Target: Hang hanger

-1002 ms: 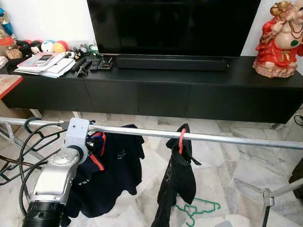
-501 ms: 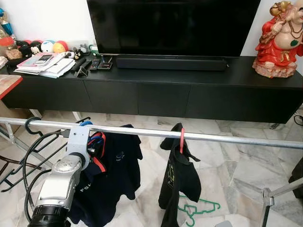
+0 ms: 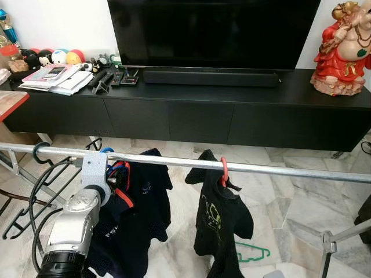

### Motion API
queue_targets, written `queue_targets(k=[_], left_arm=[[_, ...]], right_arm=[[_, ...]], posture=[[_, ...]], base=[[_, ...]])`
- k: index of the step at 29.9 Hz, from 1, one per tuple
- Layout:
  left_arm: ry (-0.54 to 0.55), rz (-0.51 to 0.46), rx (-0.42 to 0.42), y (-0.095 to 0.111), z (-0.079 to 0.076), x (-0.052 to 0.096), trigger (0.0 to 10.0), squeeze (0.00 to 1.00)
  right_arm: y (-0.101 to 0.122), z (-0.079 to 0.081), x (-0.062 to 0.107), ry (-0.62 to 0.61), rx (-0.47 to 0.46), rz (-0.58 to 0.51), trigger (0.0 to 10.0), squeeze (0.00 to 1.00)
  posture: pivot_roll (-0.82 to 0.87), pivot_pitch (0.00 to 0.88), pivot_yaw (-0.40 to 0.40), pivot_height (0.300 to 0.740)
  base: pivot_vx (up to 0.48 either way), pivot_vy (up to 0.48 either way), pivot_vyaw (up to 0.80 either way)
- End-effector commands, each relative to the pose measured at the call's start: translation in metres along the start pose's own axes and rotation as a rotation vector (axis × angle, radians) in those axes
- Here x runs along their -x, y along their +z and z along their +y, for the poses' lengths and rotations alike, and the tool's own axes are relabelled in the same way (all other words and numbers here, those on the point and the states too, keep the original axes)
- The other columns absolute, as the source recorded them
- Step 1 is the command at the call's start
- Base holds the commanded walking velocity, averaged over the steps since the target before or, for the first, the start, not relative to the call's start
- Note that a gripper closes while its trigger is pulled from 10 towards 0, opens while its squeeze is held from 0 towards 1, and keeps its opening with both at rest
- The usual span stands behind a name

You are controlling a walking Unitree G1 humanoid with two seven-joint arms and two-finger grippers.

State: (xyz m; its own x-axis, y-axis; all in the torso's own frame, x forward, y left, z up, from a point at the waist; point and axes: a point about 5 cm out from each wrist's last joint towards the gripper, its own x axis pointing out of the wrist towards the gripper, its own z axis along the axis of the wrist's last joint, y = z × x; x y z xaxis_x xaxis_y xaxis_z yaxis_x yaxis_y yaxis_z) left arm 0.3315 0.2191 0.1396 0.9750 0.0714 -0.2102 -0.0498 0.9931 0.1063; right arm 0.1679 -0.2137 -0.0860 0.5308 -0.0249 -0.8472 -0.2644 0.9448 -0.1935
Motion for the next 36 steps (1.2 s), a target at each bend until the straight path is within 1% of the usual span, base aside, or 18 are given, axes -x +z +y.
queue_targets(k=[1,6,10,12,18,19,20,21,22,24,25,26,27,28,34,36], left_arm=[[-0.011,0.016,-0.010,-0.003,0.002,-0.002,10.0,0.00],[-0.030,0.020,-0.033,-0.006,-0.001,-0.005,10.0,0.00],[-0.025,0.028,-0.030,-0.007,-0.001,-0.005,10.0,0.00],[-0.015,0.058,-0.029,-0.012,-0.002,-0.007,10.0,0.00],[-0.017,0.059,-0.021,-0.012,-0.003,-0.007,10.0,0.00],[-0.016,0.058,-0.011,-0.013,-0.003,-0.007,9.3,0.00],[-0.014,0.058,0.002,-0.013,-0.003,-0.008,7.1,0.00],[-0.009,0.059,0.022,-0.013,-0.002,-0.008,4.5,0.00],[-0.008,0.059,0.024,-0.013,-0.002,-0.008,0.0,0.00],[-0.007,0.062,0.040,-0.013,-0.002,-0.008,0.0,0.00],[-0.009,0.069,0.064,-0.013,-0.003,-0.008,0.0,0.00],[-0.009,0.071,0.072,-0.012,-0.003,-0.008,1.2,0.00],[-0.009,0.072,0.077,-0.012,-0.003,-0.008,1.2,0.00],[-0.010,0.071,0.078,-0.012,-0.003,-0.009,10.0,0.00],[-0.014,0.079,0.081,-0.012,-0.002,-0.009,10.0,0.00],[-0.014,0.107,0.088,-0.015,-0.002,-0.009,10.0,0.00]], right_arm=[[-0.005,0.001,0.001,0.006,0.003,0.013,10.0,0.00],[-0.005,0.001,0.001,0.005,0.003,0.014,10.0,0.00],[-0.005,0.001,0.001,0.005,0.003,0.014,10.0,0.00],[-0.006,0.001,0.001,0.005,0.004,0.015,10.0,0.00],[-0.006,0.001,0.001,0.005,0.005,0.015,10.0,0.00],[-0.006,0.001,0.001,0.006,0.005,0.015,10.0,0.00],[-0.006,0.001,0.001,0.006,0.005,0.015,10.0,0.00],[-0.006,0.001,0.001,0.005,0.005,0.015,10.0,0.00],[-0.006,0.001,0.001,0.005,0.005,0.015,10.0,0.00],[-0.006,0.001,0.001,0.005,0.004,0.015,10.0,0.00],[-0.006,0.001,0.001,0.005,0.005,0.015,10.0,0.00],[-0.006,0.001,0.001,0.005,0.005,0.015,10.0,0.00],[-0.006,0.001,0.001,0.005,0.004,0.015,10.0,0.00],[-0.006,0.001,0.001,0.006,0.005,0.015,10.0,0.00],[-0.006,0.001,0.001,0.007,0.005,0.016,10.0,0.00],[-0.006,0.001,0.001,0.006,0.004,0.016,10.0,0.00]], posture=[[0.03,0.084,0.002,0.740],[0.03,0.083,0.002,0.740],[0.03,0.084,0.001,0.740],[0.03,0.084,0.000,0.740],[0.03,0.084,0.000,0.740],[0.03,0.083,0.000,0.740],[0.03,0.083,0.000,0.740],[0.03,0.083,0.000,0.740],[0.03,0.083,0.000,0.740],[0.03,0.083,0.000,0.740],[0.03,0.083,0.000,0.740],[0.03,0.083,0.000,0.740],[0.03,0.083,0.000,0.740],[0.03,0.083,-0.001,0.740],[0.03,0.083,0.000,0.740],[0.03,0.083,0.001,0.740]], base=[[0.000,0.000,0.00],[0.000,0.000,0.00],[0.000,0.000,0.00],[0.000,0.000,0.00],[0.000,0.000,0.00],[0.000,0.000,0.00],[0.000,0.000,0.00],[0.000,0.000,0.00],[0.000,0.000,0.00],[0.000,0.000,0.00],[0.000,0.000,0.00],[0.000,0.000,0.00],[0.000,0.000,0.00],[0.000,0.000,0.00],[0.000,0.000,0.00],[0.000,0.000,0.00]])
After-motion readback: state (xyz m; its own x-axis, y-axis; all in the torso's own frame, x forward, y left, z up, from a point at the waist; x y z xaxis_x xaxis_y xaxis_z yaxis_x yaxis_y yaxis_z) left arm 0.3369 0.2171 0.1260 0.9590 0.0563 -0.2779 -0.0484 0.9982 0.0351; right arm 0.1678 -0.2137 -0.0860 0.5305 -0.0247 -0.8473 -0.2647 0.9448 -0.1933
